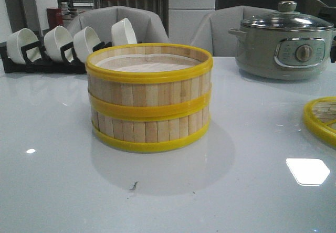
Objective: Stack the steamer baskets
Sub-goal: 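Lower the right gripper and grasp the lid's center hub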
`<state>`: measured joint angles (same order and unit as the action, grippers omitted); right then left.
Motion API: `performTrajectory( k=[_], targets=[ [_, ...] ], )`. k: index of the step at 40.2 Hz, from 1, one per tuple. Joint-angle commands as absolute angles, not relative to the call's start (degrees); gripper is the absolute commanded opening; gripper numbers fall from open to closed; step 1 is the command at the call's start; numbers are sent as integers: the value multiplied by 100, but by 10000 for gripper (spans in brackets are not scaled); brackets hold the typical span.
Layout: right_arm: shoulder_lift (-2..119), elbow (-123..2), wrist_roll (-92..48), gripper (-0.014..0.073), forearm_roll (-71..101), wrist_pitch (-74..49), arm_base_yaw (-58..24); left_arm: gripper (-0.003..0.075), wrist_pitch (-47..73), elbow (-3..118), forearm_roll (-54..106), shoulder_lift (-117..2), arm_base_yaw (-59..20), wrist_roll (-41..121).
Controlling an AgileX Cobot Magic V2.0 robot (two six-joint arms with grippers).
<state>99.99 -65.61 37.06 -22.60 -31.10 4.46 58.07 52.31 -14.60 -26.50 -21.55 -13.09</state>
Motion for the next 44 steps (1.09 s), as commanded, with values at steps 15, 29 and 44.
performTrajectory(
  k=[15,29,44],
  targets=[
    [9916,-6754,3644,387,-2287,-3003,480,85,5344,5373,-1504,-2709,-2152,-1358],
    [9922,-6754,3644,384,-2287,-2996,551,85,5344,5373,-1504,-2709,-2152,-1358],
    [9922,-6754,3644,384,-2217,-2926,647,85,5344,5373,-1504,-2709,-2152,-1358]
  ],
)
